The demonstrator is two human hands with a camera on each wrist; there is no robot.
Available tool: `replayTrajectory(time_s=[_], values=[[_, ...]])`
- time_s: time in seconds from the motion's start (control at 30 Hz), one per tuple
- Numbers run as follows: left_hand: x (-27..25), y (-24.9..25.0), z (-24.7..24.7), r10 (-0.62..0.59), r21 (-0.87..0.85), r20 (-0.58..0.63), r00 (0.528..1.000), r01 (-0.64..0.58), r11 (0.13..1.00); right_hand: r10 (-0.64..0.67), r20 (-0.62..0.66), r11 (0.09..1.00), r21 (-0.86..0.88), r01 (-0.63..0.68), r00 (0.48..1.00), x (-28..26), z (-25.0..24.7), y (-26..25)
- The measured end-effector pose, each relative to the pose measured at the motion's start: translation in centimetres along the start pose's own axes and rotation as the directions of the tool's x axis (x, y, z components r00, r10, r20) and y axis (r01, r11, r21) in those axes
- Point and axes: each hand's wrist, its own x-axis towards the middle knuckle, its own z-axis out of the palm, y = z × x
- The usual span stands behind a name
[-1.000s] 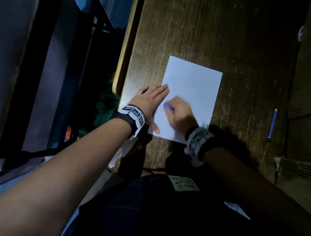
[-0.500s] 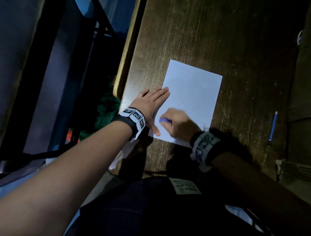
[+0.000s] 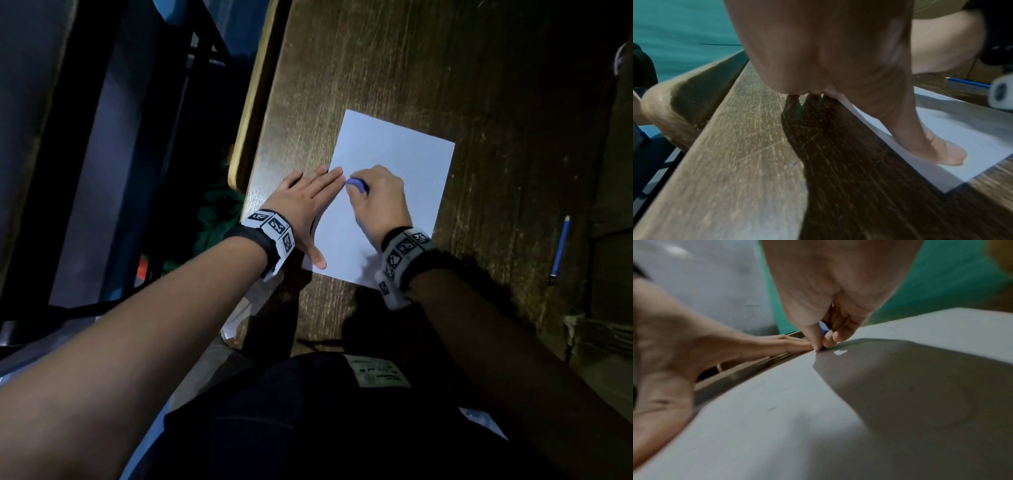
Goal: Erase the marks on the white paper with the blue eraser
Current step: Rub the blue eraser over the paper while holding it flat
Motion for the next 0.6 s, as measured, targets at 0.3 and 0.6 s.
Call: replayTrajectory(time_s=[0.3,0.6], values=[[0.0,0.2,-0.2,-0.005,0.027,0.010,1.000,0.005,1.000,-0.154,0.182,0.988,0.044,0.148,0.971,-2.5,-0.7,-0.8],[0.0,0.1,-0.3,-0.008,0.042,-0.010,1.000,0.008,0.999,-0.301,0.293,0.951,0.159,0.264,0.907,-6.4,-0.1,-1.6]])
